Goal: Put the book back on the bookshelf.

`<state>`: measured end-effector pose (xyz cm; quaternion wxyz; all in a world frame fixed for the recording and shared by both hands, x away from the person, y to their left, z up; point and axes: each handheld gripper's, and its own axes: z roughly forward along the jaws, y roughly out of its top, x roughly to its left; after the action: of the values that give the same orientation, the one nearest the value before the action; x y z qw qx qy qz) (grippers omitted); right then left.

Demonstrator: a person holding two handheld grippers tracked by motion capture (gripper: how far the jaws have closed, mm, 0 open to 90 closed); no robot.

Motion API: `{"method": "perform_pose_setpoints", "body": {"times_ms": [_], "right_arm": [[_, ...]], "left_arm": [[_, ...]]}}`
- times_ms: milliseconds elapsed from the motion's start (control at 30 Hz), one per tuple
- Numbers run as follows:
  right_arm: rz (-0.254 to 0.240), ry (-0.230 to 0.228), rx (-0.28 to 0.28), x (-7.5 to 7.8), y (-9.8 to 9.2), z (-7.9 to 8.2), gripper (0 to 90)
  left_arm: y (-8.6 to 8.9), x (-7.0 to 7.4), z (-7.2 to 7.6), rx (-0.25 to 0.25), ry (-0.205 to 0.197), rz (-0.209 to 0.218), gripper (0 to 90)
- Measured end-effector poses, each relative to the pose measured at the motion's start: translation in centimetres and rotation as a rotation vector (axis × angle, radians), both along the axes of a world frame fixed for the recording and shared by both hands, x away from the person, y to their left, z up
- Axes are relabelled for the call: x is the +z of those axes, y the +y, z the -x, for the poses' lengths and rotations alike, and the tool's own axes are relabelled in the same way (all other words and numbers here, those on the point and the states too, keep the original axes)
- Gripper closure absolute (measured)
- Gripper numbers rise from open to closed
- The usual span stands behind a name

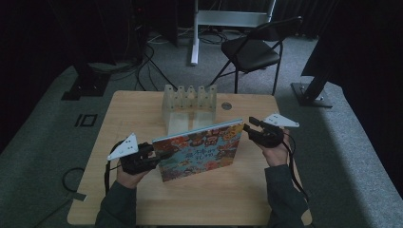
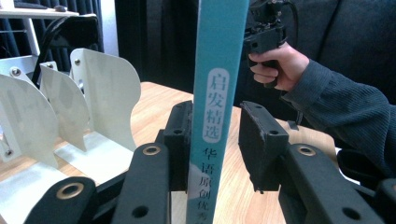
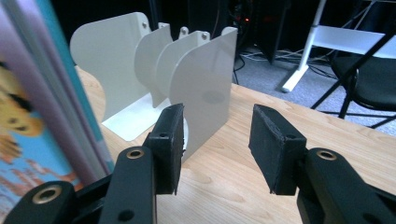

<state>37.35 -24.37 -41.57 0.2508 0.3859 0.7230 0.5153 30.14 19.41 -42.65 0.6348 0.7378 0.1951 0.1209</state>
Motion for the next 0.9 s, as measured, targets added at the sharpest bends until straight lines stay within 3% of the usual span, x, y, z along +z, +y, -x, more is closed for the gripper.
{"method": "perform_pose_setpoints", "body": {"times_ms": [500, 900], "right_arm": [[0.002, 0.039, -0.009, -1.4, -0.5, 0.0, 53.6], [0.005, 0.074, -0.028, -3.0, -1.2, 0.1, 53.0]], "left_arm": [[-0.6, -0.5, -0.3, -0.036, 0.009, 0.042, 60.7], [-1.3, -0.7, -0.4, -0.058, 0.022, 0.039, 57.0]]}}
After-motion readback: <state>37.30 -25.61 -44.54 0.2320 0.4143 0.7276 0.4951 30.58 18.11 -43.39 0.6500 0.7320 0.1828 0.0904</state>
